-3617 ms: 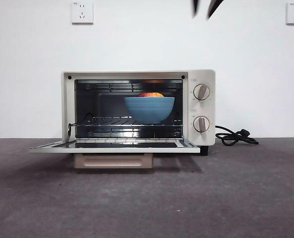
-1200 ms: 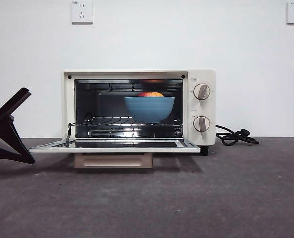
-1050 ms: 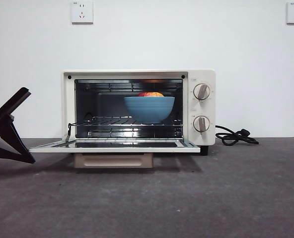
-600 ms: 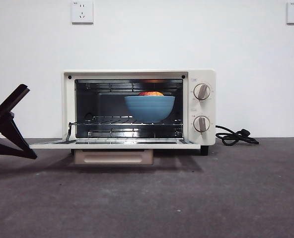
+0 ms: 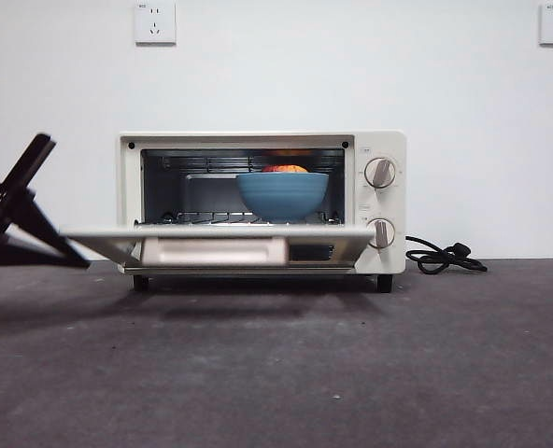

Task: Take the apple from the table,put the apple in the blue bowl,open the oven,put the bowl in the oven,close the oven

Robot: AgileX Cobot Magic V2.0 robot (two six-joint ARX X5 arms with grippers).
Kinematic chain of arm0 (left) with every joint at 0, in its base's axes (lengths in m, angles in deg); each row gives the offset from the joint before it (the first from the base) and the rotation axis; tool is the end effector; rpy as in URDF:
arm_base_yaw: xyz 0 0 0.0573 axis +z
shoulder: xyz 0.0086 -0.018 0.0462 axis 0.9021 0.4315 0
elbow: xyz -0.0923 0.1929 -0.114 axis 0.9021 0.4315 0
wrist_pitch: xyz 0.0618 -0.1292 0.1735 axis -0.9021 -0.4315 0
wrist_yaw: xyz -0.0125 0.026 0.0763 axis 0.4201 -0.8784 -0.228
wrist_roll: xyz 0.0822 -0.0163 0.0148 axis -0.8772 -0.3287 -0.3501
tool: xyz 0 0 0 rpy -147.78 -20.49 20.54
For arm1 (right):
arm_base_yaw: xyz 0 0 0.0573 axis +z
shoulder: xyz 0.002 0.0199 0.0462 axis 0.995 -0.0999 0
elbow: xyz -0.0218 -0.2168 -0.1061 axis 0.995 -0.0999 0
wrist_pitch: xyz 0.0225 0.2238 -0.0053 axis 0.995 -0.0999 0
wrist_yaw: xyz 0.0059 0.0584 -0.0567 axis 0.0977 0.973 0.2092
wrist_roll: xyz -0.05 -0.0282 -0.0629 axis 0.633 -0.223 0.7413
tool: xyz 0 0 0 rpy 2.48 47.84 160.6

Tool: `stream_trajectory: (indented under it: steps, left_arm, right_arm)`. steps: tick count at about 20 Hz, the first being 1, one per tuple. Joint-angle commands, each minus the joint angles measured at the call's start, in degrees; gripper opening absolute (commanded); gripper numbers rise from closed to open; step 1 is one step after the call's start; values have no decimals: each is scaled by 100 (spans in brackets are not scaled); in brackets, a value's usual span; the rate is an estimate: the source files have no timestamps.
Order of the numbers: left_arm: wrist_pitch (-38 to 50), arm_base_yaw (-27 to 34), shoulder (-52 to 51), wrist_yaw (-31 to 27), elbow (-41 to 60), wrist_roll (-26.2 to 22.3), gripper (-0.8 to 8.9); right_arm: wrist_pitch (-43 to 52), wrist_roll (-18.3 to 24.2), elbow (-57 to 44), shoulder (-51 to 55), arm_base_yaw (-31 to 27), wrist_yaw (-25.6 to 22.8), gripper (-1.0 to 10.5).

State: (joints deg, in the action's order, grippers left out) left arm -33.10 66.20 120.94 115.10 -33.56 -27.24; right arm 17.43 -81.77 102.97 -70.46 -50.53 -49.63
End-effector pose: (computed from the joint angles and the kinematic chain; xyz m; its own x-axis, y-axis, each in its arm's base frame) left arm 0.2985 -0.0428 0.1293 0.5230 -0.7056 -0.4780 -0.1287 0.4891 -0.8627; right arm 0.1412 0.0808 0.3247 0.8117 0.3555 -0.4634 -0.3407 0.9326 0.1187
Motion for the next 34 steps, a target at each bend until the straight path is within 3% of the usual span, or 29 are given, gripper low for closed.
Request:
stream_trajectory:
  steps: [1,16,24,27,30,34]
  left_arm:
    - [341,-55,-42,234,-44,356,-8]
    - [131,-72,-42,188,-1805,492,-7]
    - [-48,-72,-76,540,-2422,372,-7]
    - [-208,-72,-219,546,-2422,83,-7]
    - [-750,-72,-503,522,-2422,-573,-7]
    - [-1937,-72,-1137,247,-2422,-1993,-7]
  right_arm:
    - [42,-111,-70,4,0,17,-3]
    - [24,-269,-70,4,0,15,-3]
    - [-20,-260,-70,4,0,-4,-2]
    - [-48,-219,-70,4,0,-4,-2]
    - [-87,-92,-68,4,0,-70,0]
    - [-201,-92,-68,4,0,-369,0]
